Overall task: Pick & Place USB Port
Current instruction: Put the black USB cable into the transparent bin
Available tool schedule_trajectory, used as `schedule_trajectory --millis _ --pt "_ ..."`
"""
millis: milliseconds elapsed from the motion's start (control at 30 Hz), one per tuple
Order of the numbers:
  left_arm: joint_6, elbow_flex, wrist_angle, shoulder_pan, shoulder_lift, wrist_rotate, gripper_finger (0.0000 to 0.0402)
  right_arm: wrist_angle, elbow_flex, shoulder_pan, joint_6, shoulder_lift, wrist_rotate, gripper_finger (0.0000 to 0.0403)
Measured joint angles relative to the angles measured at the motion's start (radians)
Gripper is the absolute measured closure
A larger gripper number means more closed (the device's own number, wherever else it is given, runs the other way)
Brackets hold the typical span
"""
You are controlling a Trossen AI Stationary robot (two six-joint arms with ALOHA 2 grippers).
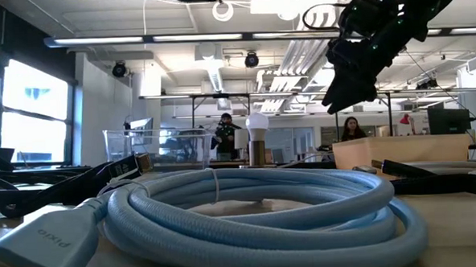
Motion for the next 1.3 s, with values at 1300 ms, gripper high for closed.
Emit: schedule_trajectory --millis 1300 --pt "0.758 0.157 0.083 -0.068 0.626 -0.228 0.0264 -0.015 0.0 0.0 -0.125 -0.001 0.042 0.0177"
